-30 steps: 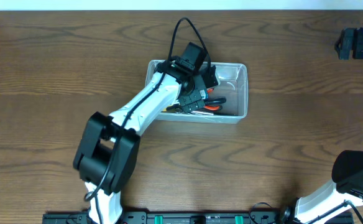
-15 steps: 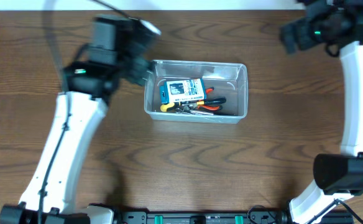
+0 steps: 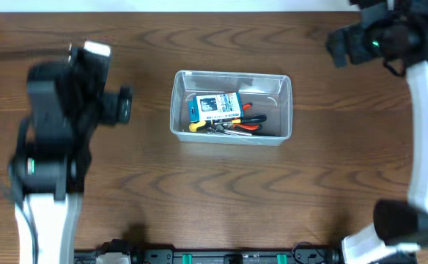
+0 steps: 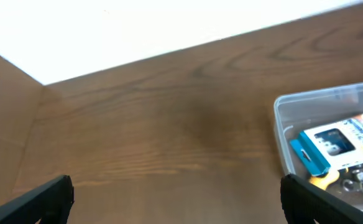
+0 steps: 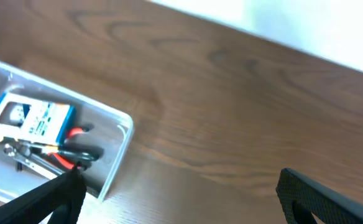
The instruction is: Pack container
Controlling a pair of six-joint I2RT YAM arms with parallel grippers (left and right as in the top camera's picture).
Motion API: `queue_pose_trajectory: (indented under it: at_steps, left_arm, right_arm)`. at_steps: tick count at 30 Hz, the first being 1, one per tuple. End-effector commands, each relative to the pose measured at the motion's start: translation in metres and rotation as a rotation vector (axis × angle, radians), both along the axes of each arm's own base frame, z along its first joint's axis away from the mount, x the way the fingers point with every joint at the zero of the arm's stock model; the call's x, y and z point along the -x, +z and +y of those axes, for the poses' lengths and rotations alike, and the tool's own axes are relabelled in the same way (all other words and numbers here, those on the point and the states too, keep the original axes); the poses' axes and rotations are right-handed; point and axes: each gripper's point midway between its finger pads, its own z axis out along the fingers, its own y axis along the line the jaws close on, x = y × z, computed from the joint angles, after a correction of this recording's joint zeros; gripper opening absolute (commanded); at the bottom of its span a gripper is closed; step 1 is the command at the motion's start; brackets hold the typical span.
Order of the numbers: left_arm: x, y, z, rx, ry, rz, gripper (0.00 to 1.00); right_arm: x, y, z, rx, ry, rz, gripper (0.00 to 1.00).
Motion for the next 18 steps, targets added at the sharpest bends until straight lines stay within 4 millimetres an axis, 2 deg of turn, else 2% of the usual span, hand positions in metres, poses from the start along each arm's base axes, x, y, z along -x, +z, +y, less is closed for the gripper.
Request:
queue_pose_trajectory:
  at_steps: [1,4,6,10,13,15,18]
  left_arm:
    - [0.036,-0.01,0.001,0.015,0.013,-0.056,0.98]
    - [0.072,-0.027,0.001,-0.008,-0.001,-0.101,0.98]
    - [0.092,-0.041,0.002,-0.034,-0.01,-0.124,0.98]
    - [0.121,-0.079,0.015,-0.077,0.045,-0.113,0.98]
    - [0.132,-0.099,0.015,-0.079,0.048,-0.105,0.98]
    - [0.136,-0.106,0.015,-0.079,0.049,-0.108,0.98]
    - [0.138,-0.112,0.015,-0.079,0.048,-0.096,0.98]
  right_arm:
    - [0.04,0.042,-0.009,-0.012,-0.059,-0.128,0.99]
    - [0.066,0.031,-0.015,0.003,-0.102,-0.17,0.99]
    - [0.085,0.013,-0.019,-0.004,-0.142,-0.191,0.99]
    - [0.12,-0.035,-0.017,-0.043,-0.177,-0.219,0.99]
    - [0.14,-0.071,-0.015,-0.044,-0.168,-0.221,0.99]
    - [0.152,-0.093,-0.015,-0.042,-0.169,-0.21,0.99]
    - [0.161,-0.114,-0.014,-0.043,-0.168,-0.201,0.99]
